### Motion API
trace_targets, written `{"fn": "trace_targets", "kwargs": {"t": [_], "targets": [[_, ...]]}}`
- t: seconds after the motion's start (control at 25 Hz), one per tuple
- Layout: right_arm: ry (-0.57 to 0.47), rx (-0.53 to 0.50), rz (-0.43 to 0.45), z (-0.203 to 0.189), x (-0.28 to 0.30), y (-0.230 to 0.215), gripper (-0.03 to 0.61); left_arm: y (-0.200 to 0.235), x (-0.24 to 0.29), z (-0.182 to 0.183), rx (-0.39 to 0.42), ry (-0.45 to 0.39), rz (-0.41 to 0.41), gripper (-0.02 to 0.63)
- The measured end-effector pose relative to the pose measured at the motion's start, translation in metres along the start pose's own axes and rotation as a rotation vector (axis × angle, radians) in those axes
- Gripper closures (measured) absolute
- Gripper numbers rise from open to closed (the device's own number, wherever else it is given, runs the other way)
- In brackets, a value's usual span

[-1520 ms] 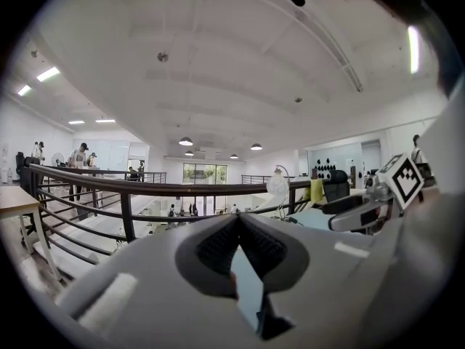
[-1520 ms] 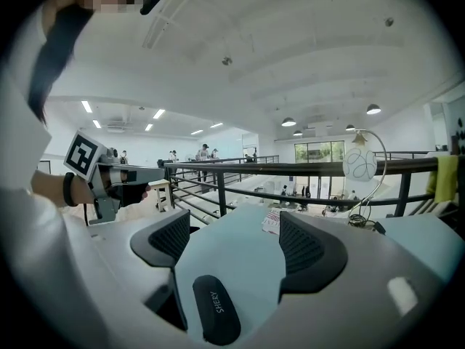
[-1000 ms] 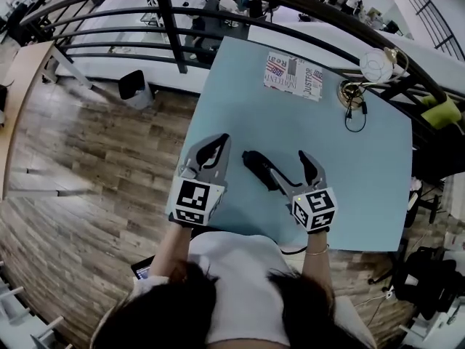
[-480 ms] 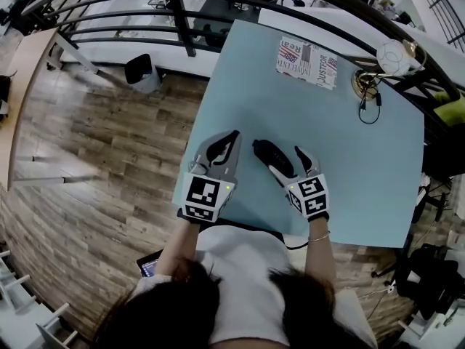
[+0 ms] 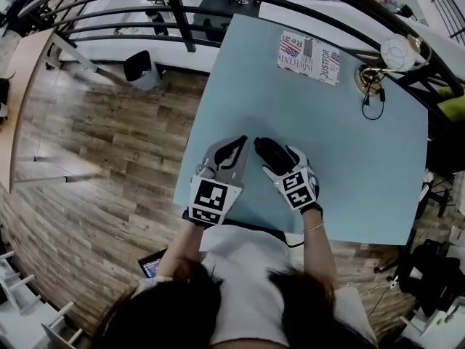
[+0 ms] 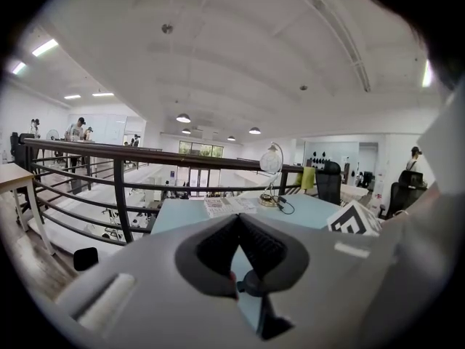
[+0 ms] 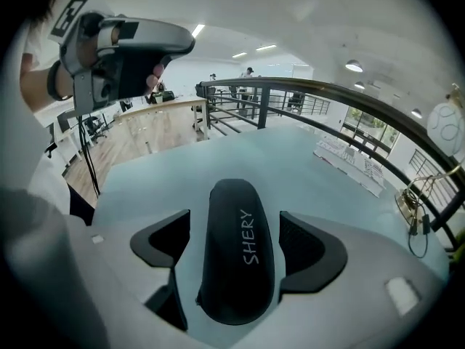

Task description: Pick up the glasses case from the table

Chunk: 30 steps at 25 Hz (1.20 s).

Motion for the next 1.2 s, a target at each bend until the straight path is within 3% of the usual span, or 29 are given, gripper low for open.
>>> {"fn": "trace_targets", "kwargs": {"t": [0.56,1.2], "targets": [[0.127,-0.082,-0.007,-0.012,0.029,0.006,0.221,0.012,-0.003,-0.012,-0.015,0.035,0.002,0.557],[0.148,-0.035,0.025,-0.019,0.041,-0.003,0.221,0.017,-0.012,-0.013,-0.033,0.022,0.031,0.557]]}}
Point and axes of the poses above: the fingertips, and each gripper's own axes: x forward along the fingers, y to its left, z out of its top, the point moved 7 cm from there along -x, backward along the fingers, and after that the axes turned 13 degrees about -x, right-handed, at the moved point
